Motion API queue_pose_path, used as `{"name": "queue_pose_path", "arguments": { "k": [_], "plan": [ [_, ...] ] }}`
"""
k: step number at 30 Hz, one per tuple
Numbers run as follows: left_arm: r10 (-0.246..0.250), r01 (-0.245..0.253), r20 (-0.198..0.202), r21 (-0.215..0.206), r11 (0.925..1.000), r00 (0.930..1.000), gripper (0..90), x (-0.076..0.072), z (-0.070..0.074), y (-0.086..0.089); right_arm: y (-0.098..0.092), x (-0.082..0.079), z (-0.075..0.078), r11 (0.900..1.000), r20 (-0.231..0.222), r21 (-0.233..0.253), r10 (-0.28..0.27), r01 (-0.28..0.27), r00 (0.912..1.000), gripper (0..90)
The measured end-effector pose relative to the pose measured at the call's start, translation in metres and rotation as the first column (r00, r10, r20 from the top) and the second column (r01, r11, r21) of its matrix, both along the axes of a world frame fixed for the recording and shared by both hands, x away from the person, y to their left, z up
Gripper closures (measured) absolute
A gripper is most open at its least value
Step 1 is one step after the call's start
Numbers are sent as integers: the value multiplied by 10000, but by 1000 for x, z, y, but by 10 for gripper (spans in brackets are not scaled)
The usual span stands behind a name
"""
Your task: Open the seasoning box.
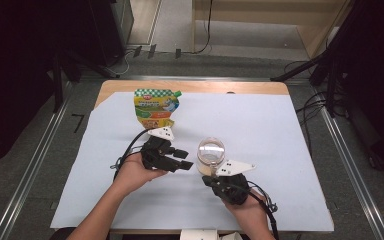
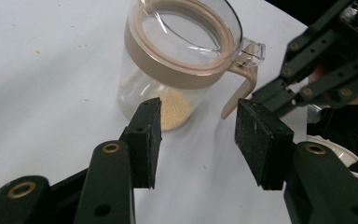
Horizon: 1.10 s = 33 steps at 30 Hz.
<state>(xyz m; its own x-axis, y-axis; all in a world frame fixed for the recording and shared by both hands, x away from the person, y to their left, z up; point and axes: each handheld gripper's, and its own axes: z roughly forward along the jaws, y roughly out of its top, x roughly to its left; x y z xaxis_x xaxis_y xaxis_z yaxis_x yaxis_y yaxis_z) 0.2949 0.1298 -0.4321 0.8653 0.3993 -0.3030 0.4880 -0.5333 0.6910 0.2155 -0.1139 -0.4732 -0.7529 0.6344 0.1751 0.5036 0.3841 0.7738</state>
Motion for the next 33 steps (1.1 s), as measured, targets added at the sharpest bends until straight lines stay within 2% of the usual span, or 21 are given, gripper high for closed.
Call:
{"name": "queue_pose_path", "arguments": {
  "k": [2,5,7,11,14,19,22,27,29,32,33],
  "plan": [
    [-7,7,8,-17,10000,10000,518,0,0,0,-1,2,-1,9999,-71,126,58,-57,10000,900],
    [3,-3,3,1,10000,10000,516,0,0,1,0,1,-1,10000,59,-89,16,-16,10000,900],
    [-11,11,11,14,10000,10000,516,0,0,1,-1,1,-2,9999,-105,-103,-33,32,9999,900],
    [15,-15,-77,53,10000,10000,510,1,-1,0,-10,3,-2,9997,-146,-116,-209,207,9997,900],
    [16,-15,-67,116,9999,10000,508,1,-2,-1,-20,7,2,9996,-158,70,-281,282,9995,900],
    [14,-14,-23,97,10000,10000,490,1,-2,-1,-30,10,3,9995,-300,-64,-318,316,9990,900],
    [-73,73,-32,-9,10000,10000,478,1,-2,-1,-42,14,5,9992,-523,-125,-393,387,9979,900],
    [-296,300,62,-648,9974,9995,438,4,4,-6,-58,22,6,9985,-781,-190,-526,513,9956,900],
    [-388,386,-32,-588,9975,9992,434,5,6,-9,-64,25,7,9982,-920,-286,-559,535,9942,900],
    [-452,446,-97,-522,9976,9989,417,7,5,-14,-68,29,9,9979,-870,-419,-526,491,9948,900],
    [-644,636,-145,-528,9966,9978,400,8,4,-18,-71,35,10,9977,-857,-568,-418,370,9954,900]
  ]
}}
